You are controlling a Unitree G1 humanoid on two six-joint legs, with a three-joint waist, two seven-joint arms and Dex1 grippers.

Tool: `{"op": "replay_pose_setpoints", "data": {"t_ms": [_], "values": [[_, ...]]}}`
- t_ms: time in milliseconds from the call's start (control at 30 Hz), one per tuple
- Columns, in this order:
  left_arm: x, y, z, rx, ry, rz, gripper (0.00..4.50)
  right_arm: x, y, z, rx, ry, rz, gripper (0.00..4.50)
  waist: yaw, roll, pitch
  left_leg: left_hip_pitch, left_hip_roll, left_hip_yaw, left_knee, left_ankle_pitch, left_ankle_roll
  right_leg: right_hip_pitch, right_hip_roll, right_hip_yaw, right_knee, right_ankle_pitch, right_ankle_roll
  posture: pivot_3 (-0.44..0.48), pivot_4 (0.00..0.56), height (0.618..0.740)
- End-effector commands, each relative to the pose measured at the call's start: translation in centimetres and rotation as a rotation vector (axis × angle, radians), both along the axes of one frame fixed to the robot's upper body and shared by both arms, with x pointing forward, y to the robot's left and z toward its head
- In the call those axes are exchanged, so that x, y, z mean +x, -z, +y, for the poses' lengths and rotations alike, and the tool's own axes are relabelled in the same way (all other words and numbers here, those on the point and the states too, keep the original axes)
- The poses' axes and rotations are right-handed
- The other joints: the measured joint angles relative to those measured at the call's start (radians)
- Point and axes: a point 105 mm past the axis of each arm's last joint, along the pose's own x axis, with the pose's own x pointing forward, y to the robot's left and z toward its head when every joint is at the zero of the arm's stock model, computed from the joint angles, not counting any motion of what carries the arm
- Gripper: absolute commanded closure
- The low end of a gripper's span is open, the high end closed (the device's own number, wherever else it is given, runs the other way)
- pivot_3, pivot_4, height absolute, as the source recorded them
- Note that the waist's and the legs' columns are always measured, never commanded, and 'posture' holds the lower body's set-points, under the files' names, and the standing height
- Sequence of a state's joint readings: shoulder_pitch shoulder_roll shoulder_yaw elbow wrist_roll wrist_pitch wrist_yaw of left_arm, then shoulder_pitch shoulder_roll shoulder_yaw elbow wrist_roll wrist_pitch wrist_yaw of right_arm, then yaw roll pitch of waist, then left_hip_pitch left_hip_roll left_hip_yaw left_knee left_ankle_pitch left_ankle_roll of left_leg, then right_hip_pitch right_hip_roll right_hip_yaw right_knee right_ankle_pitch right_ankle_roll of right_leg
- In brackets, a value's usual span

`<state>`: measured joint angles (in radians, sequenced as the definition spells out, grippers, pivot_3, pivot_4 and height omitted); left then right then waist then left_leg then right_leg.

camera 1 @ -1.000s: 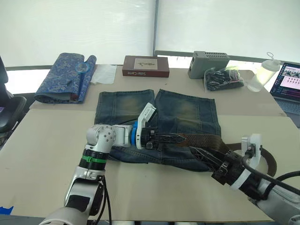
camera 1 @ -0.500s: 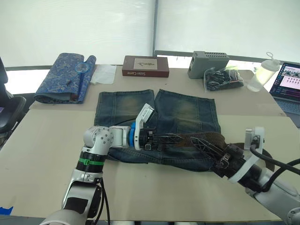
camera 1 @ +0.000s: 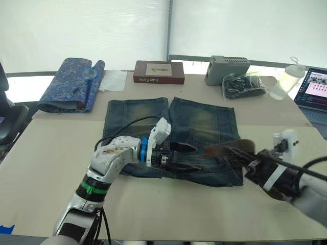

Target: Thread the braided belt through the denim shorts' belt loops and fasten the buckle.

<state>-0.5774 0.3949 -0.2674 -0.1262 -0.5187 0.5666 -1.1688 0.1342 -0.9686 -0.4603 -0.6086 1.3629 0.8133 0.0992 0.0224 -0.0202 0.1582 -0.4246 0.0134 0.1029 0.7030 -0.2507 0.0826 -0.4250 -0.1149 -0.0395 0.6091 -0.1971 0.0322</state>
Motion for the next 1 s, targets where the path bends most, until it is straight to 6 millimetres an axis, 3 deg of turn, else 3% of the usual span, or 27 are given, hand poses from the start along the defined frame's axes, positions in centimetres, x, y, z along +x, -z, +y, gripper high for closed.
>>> {"op": "replay_pose_setpoints", "data": {"t_ms": [33,200,633,1000], "values": [[-0.2,0.5,0.3,0.03,0.035,-0.119,0.56,1.0,-0.6,-2.1,-0.097,0.039,0.011,4.5,0.002,0.0,0.0,0.0,0.0,0.0,0.0,0.0,0.0,0.0,0.0,0.0,0.0,0.0,0.0,0.0,0.15,0.74],[-0.1,1.7,0.7,0.052,0.032,-0.171,0.56,2.2,0.4,-3.4,-0.177,0.033,0.085,4.5,0.002,0.0,0.0,0.0,0.0,0.001,-0.001,0.0,0.0,-0.001,0.001,0.0,0.0,0.0,0.0,0.0,0.15,0.74],[0.0,2.4,1.1,0.053,-0.031,-0.225,0.56,4.1,3.3,-3.1,-0.182,-0.015,0.181,4.5,-0.001,0.0,0.0,0.0,0.0,0.001,0.0,0.0,0.001,-0.001,0.001,0.0,0.0,0.0,0.002,0.0,0.15,0.74],[0.1,2.1,1.7,0.04,-0.163,-0.195,0.56,4.9,4.3,-2.5,-0.16,-0.045,0.225,4.5,-0.011,0.0,0.0,0.0,0.001,0.001,-0.001,0.0,0.001,-0.001,0.001,-0.001,0.0,0.004,0.009,0.0,0.15,0.74]]}}
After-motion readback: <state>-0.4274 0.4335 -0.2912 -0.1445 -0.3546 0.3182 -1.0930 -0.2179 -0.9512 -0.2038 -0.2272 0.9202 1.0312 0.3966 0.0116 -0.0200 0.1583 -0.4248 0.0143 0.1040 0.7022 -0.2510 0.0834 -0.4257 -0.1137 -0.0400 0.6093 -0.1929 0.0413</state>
